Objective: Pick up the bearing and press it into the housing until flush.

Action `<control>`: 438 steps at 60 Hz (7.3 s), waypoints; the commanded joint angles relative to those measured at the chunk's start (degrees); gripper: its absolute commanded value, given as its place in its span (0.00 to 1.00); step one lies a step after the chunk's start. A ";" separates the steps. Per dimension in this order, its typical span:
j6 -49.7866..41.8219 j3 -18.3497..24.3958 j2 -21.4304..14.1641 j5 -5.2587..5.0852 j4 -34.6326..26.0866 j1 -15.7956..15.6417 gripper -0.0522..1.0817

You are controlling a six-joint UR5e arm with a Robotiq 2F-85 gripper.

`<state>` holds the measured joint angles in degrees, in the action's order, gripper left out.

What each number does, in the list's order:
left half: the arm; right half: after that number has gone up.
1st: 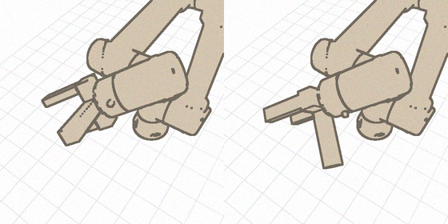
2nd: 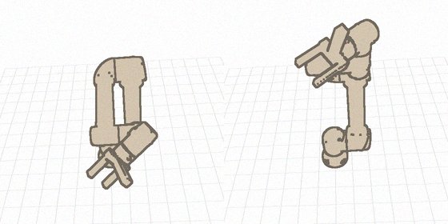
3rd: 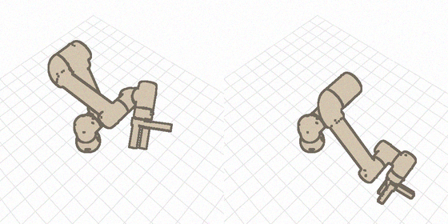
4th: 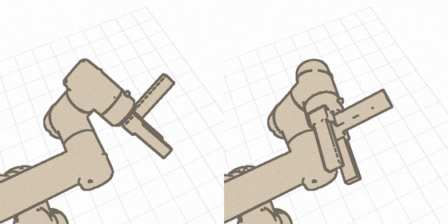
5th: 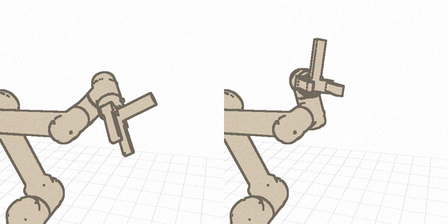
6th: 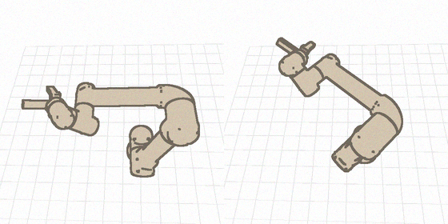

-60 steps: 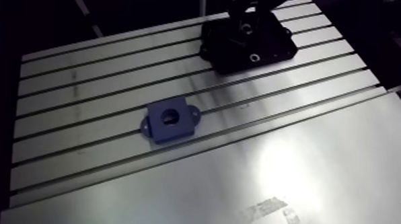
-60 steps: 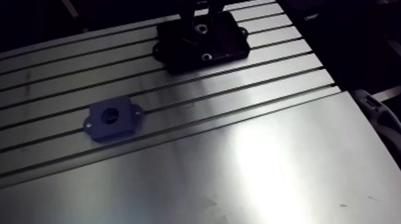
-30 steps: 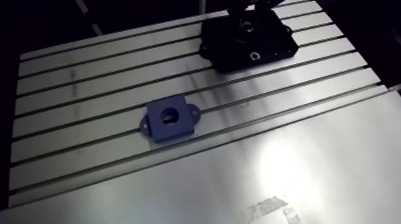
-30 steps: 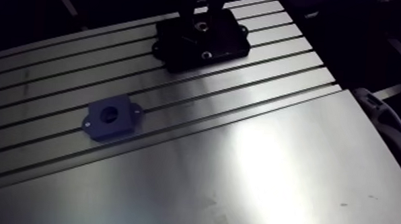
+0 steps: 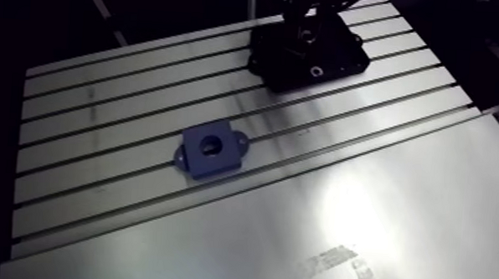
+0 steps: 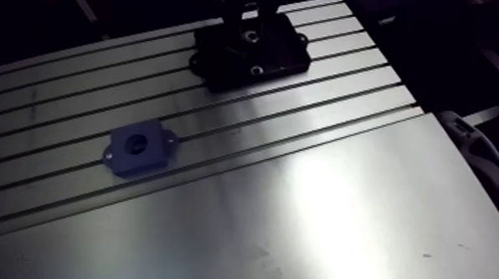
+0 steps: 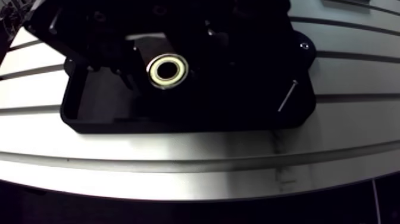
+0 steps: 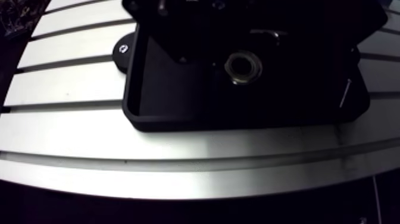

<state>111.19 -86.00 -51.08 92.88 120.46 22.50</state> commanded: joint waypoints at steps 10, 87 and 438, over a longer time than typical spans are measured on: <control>0.04 -0.18 -2.10 -0.03 -0.43 0.09 0.54; -3.76 -15.84 -24.39 -2.39 -5.08 -6.85 0.63; -6.64 -32.79 -22.42 -3.46 9.76 -17.58 0.66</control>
<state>104.55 -118.74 -73.43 89.34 130.24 4.92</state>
